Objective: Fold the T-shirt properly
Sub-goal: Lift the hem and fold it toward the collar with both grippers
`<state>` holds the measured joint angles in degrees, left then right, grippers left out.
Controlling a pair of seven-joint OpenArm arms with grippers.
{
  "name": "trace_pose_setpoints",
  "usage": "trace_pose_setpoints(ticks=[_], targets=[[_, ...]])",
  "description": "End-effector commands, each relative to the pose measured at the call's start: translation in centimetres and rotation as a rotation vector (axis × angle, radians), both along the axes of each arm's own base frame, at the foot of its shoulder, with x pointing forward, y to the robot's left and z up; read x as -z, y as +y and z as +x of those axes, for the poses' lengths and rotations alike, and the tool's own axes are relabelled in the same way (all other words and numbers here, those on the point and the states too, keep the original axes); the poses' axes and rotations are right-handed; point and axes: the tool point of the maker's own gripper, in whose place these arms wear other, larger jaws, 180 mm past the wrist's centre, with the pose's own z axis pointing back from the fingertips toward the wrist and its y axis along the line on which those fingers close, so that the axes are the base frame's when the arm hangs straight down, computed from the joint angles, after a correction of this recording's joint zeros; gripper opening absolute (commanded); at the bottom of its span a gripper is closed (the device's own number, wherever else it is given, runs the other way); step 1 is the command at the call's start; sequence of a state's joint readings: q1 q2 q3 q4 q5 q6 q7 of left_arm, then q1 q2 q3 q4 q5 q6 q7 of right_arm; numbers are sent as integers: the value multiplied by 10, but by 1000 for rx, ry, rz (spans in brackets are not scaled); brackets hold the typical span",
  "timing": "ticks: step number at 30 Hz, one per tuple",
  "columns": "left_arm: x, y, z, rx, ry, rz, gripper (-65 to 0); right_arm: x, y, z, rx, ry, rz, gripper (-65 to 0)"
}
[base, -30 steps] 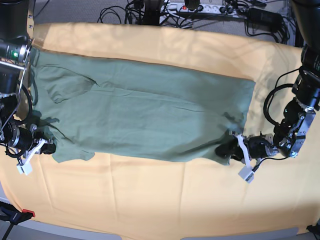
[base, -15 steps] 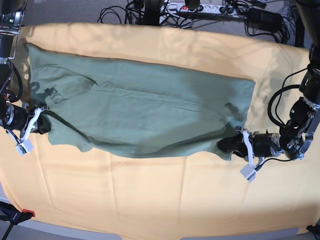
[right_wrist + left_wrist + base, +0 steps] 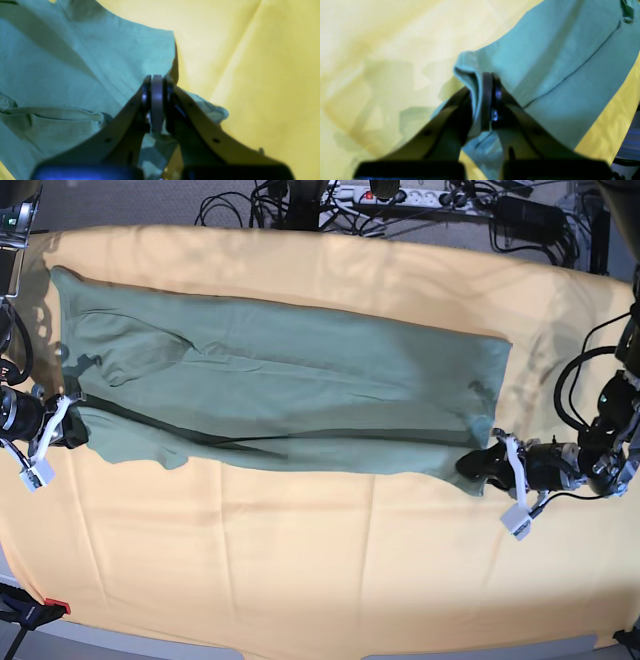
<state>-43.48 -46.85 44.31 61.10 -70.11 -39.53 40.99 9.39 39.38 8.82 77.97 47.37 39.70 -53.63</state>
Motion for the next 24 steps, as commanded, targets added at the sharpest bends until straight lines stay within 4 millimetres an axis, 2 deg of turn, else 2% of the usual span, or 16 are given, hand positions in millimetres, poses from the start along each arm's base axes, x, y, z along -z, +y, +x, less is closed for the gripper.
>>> trace_pose_setpoints(ticks=[1,8,11,14,19,24], targets=[[-18,6,8,-12,-43,-18,-650,-22,-7,10,-3,-60,-13,-650],[2,24,-7,-22,-5,45,-650,-19,-11,9,1,-52,-42,-650],[7,33,-7,-15,-20,101,-650,-21,-12,10,2,-55,-42,-650],[-1,36,2,-32,-87,88,-650,-22,-11,11,1,-63,-38,-650],[-15,27,15,-46,-179,24,-650,-25,-10,13,3,-78,-29,-650],[-23,20,20,-53,-215,-21,-650,-47,-17,19,45,-149,48,-650]])
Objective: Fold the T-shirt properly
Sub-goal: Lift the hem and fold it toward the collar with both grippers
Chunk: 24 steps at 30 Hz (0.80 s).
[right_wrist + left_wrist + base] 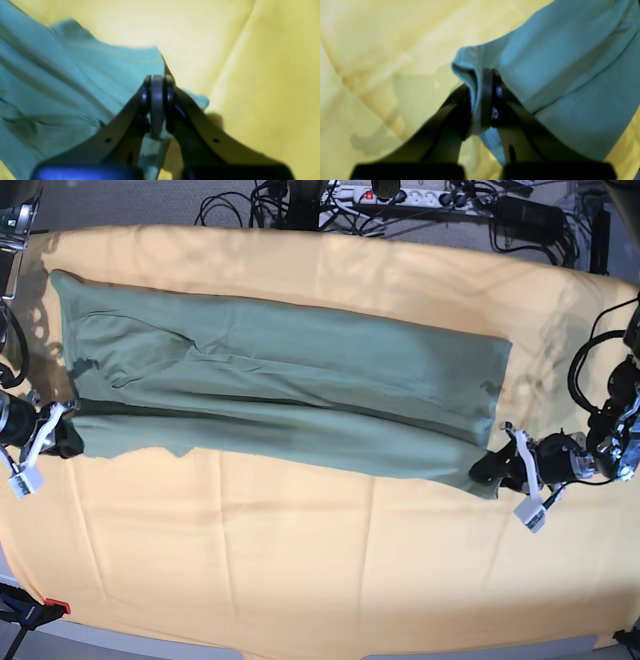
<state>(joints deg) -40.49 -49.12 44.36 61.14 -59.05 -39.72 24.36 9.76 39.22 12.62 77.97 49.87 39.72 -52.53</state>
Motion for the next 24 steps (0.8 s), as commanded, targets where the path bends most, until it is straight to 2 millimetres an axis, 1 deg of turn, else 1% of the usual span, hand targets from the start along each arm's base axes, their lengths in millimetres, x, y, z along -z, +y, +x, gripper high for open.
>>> trace_pose_setpoints(ticks=[1,4,6,10,13,16,21,24], targets=[[-24,1,12,-9,-62,-31,-650,-32,-13,11,19,-90,0,-650],[-23,-8,13,3,-62,-45,-650,-51,-28,13,70,-152,34,-650],[-21,-16,14,18,-63,-48,-650,-56,-33,13,88,-170,37,-650],[-13,-34,16,67,-86,-20,-650,-49,-32,11,87,-154,42,-650],[-8,-42,16,93,-92,7,-650,-44,-31,8,87,-142,45,-650],[-10,-40,18,92,-100,15,-650,-44,-31,8,87,-139,45,-650],[-17,-21,19,64,-86,37,-650,-33,-31,1,83,-74,27,-650],[-18,-13,15,42,-50,23,-650,-26,-26,-7,74,-51,61,-650]])
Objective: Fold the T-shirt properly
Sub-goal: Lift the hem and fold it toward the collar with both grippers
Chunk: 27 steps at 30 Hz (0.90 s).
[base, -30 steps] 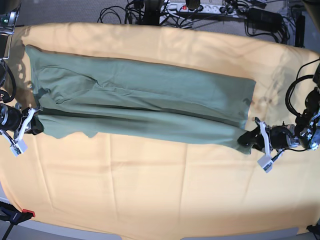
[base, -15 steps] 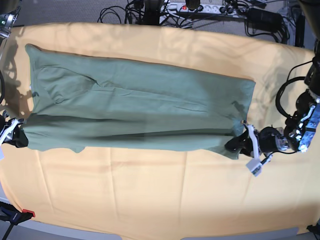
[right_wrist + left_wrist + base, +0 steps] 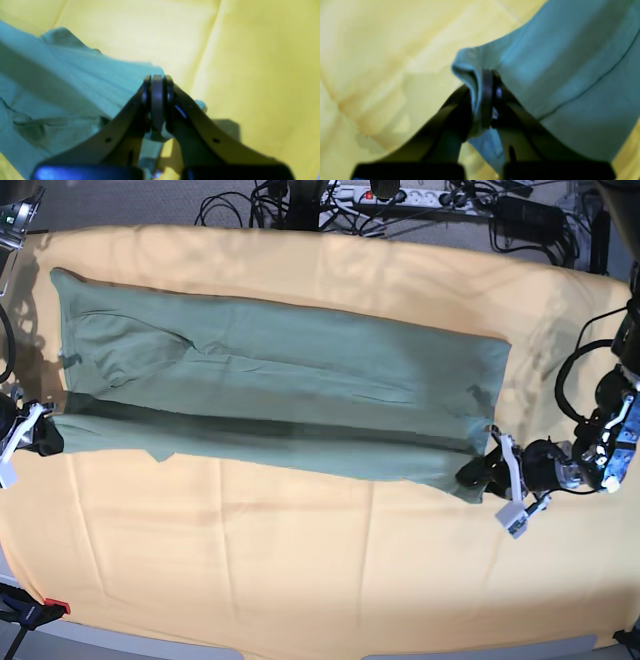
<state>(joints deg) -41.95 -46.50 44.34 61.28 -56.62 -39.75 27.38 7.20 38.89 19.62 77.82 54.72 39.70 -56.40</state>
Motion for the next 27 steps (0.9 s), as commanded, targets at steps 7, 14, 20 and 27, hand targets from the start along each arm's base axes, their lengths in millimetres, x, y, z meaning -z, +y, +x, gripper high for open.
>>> trace_pose_setpoints(ticks=[7,14,20,27], targets=[[-16,2,-5,-21,91,-63,-650,-5,-4,-2,-2,-17,-10,-650],[-9,-3,-39,47,298,-48,-650,-4,-4,-3,-4,-5,-15,-650],[-11,2,-52,91,315,10,-650,3,0,-5,-23,22,-31,-650],[-18,4,-63,146,294,77,-650,31,10,-9,-87,91,-154,-650]])
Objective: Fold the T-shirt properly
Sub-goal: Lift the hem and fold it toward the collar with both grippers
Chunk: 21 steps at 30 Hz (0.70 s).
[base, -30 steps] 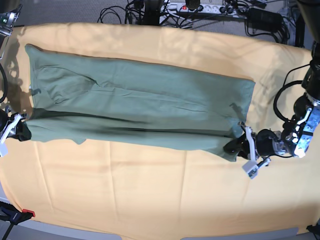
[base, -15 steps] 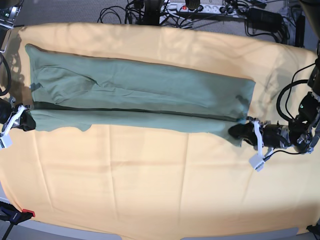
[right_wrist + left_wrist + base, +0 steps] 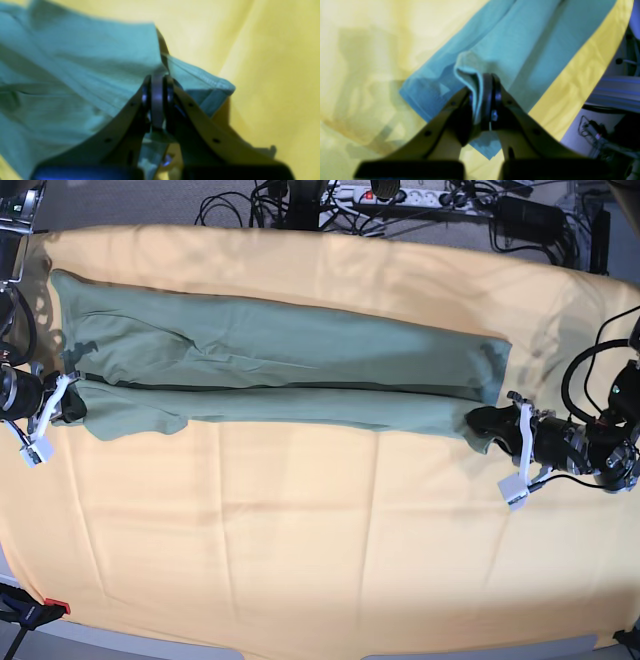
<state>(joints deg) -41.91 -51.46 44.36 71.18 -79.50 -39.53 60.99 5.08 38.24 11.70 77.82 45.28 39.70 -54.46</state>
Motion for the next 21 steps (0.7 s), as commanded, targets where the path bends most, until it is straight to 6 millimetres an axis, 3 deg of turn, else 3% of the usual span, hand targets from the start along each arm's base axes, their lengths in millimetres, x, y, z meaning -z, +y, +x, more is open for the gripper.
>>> trace_pose_setpoints(ticks=[1,5,11,14,18,19,21], targets=[[-18,3,10,-2,-48,-13,-650,-23,-6,13,-2,-75,-5,-650],[-14,4,7,-1,-41,-5,-650,-28,-7,17,-1,-95,-3,-650],[13,10,-7,-4,-17,36,-646,-21,-20,13,5,-66,-85,-650],[23,9,-12,-12,-19,31,-525,-22,-18,14,4,-70,-73,-639],[30,9,-19,-14,-1,28,-361,-22,-18,14,4,-71,-73,-313],[31,9,-19,-14,2,27,-350,-23,-18,14,4,-72,-73,-268],[30,9,-19,-14,1,27,-350,-28,-17,19,4,-87,-65,-258]])
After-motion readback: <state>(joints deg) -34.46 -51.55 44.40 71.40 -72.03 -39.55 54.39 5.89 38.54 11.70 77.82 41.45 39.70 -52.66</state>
